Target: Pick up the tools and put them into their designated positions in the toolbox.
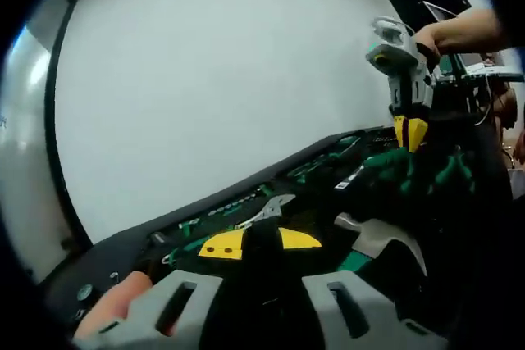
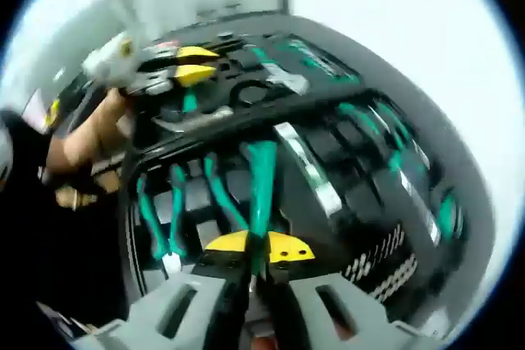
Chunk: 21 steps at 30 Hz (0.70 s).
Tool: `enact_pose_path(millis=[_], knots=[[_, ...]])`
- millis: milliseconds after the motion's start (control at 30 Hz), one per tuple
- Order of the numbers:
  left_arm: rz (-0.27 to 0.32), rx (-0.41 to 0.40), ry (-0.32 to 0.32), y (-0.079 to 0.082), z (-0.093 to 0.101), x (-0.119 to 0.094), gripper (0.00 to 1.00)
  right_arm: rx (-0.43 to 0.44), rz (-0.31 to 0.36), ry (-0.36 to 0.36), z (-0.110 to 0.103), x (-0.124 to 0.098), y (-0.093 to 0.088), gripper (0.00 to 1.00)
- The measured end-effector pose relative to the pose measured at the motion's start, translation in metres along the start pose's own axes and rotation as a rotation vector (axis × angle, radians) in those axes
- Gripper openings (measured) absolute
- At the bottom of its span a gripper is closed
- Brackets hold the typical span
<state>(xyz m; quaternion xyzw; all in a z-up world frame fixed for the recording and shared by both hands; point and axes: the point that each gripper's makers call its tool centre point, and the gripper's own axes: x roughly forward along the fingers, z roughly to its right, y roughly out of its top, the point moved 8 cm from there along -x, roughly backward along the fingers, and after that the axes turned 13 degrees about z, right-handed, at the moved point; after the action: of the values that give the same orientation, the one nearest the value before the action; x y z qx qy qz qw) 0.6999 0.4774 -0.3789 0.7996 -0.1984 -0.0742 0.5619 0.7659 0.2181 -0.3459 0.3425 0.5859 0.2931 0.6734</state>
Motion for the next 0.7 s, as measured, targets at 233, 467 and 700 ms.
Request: enact_pose_path(millis=[233, 467, 700], knots=[[0.0, -0.008, -0.001, -0.004, -0.002, 0.003, 0.15, -0.805, -0.067, -0.402, -0.005, -0.002, 0.03, 0.04], [0.001, -0.023, -0.007, -0.005, -0.003, 0.003, 0.15, -1.273, -0.184, -0.302, 0.01, 0.028, -0.01, 0.05], [-0.006, -0.018, -0.013, -0.004, 0.0, -0.001, 0.15, -0.731, -0.043, -0.212, 0.025, 0.012, -0.01, 0.11]])
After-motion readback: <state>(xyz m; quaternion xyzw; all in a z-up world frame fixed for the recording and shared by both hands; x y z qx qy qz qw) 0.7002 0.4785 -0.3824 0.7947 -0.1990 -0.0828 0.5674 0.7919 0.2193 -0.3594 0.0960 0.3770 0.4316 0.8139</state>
